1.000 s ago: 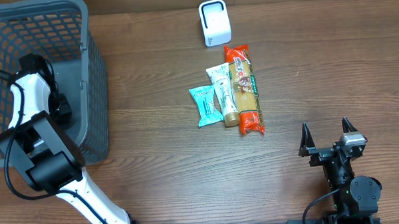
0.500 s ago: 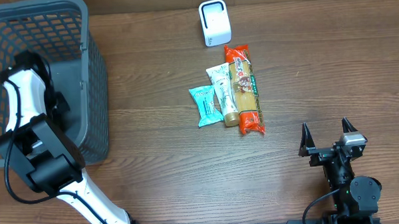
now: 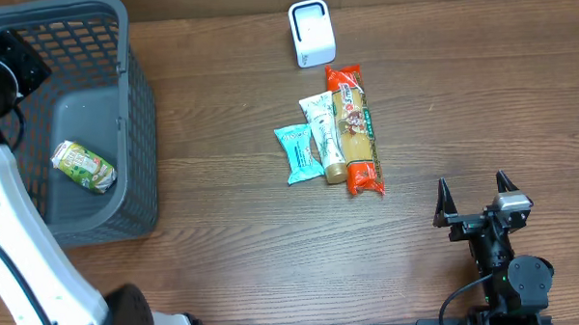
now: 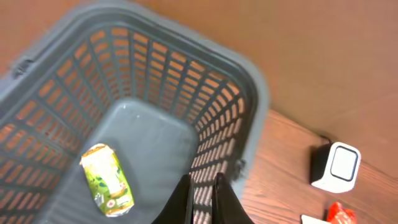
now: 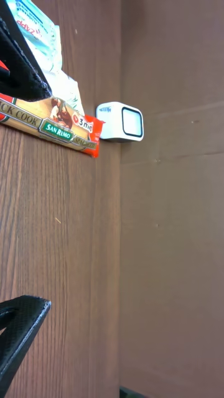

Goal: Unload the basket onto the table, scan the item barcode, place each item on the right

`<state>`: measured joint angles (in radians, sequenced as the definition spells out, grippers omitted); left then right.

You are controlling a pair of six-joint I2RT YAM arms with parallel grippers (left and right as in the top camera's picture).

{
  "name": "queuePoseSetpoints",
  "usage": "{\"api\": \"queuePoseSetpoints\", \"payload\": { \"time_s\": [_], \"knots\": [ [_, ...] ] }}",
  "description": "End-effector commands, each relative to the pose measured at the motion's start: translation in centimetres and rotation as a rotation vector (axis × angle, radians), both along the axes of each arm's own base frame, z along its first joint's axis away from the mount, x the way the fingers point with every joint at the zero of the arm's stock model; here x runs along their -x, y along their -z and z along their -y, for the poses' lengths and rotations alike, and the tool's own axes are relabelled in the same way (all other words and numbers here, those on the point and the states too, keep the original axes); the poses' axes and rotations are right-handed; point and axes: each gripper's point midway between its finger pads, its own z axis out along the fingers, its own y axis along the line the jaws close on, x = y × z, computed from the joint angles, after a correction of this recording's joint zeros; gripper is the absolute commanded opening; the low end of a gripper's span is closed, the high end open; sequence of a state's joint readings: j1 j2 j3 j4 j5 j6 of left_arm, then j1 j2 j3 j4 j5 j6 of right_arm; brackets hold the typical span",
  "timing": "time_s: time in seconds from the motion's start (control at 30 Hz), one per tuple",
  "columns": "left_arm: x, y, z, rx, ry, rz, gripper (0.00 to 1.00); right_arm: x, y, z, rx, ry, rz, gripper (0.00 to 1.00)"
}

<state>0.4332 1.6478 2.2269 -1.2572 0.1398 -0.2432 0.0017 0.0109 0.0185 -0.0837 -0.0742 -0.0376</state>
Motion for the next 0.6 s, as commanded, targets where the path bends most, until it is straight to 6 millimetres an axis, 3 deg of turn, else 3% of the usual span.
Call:
{"api": "queuePoseSetpoints", "payload": {
  "time_s": [0.0,0.07,0.1,0.13,0.27,0.3,0.43,0.57],
  "knots": [
    [0.5,3.1,-2.6,-0.006,-0.173,-0.111,0.04,0.0,0.2,-0.2,0.012,-0.009,0.003,1.0],
    [0.4,5.1,-3.2,0.008,-0.207,-0.165,0.17,0.0,0.2,-0.2,0.012,-0.009,0.003,1.0],
    [0.2,6.5,-3.5,0.011,-0.214,-0.203,0.4,0.0,0.2,-0.2,0.012,-0.009,0.003,1.0],
    [0.1,7.4,-3.7,0.012,-0.22,-0.227,0.51,0.0,0.2,-0.2,0.012,-0.009,0.003,1.0],
    [-0.5,14.2,-5.7,0.008,-0.271,-0.404,0.95,0.0,0.2,-0.2,0.012,-0.009,0.003,1.0],
    [-0.7,16.1,-6.2,0.025,-0.294,-0.448,1.0,0.0,0.2,-0.2,0.012,-0.009,0.003,1.0],
    [-1.8,23.6,-7.0,0.101,-0.327,-0.61,1.0,0.0,0.2,-0.2,0.012,-0.009,0.003,1.0],
    [-2.3,27.9,-7.9,0.119,-0.377,-0.686,1.0,0.0,0.2,-0.2,0.012,-0.009,0.003,1.0]
  ]
}}
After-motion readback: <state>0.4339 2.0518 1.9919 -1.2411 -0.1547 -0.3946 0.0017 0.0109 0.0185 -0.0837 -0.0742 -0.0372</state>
